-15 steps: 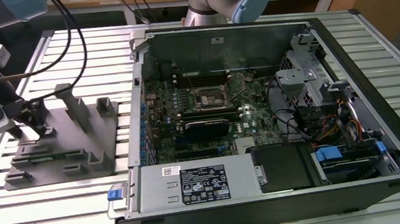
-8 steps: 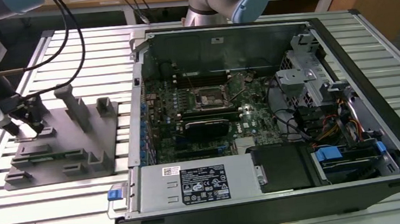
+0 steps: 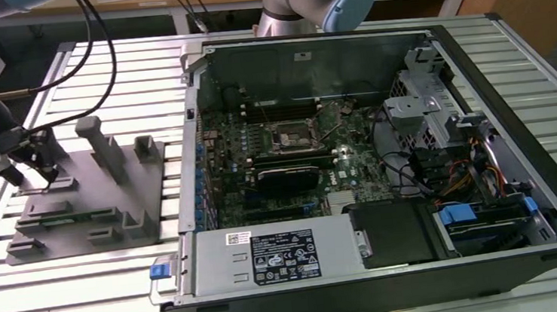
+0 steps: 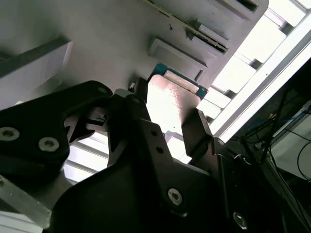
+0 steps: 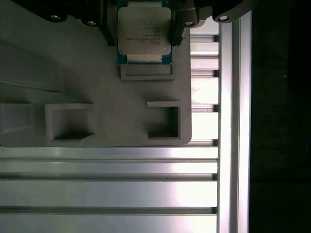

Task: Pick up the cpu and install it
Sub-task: 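Pick up the cpu and move it towards the insertion slot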

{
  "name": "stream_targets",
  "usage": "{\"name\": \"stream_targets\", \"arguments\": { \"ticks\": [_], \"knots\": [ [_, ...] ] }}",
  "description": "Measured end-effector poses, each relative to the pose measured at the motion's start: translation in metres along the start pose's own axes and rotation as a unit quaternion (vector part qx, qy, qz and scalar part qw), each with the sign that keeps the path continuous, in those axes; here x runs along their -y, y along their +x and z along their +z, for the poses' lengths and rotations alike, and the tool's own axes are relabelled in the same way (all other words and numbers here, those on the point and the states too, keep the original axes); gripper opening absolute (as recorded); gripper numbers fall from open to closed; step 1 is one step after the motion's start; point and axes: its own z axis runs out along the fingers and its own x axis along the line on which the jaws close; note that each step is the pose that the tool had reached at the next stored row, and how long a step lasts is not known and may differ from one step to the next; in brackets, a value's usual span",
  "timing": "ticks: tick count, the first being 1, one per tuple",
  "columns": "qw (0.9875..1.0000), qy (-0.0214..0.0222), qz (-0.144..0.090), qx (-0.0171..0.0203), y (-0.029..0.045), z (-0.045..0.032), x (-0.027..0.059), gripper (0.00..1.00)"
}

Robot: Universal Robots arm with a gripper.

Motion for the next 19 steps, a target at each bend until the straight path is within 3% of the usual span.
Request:
{"name": "stream_targets", "arguments": {
  "ticks": [19],
  "knots": [
    [1.0000, -0.0001, 0.000, 0.0001, 0.0000, -0.0166, -0.0006, 0.53]
  ]
}}
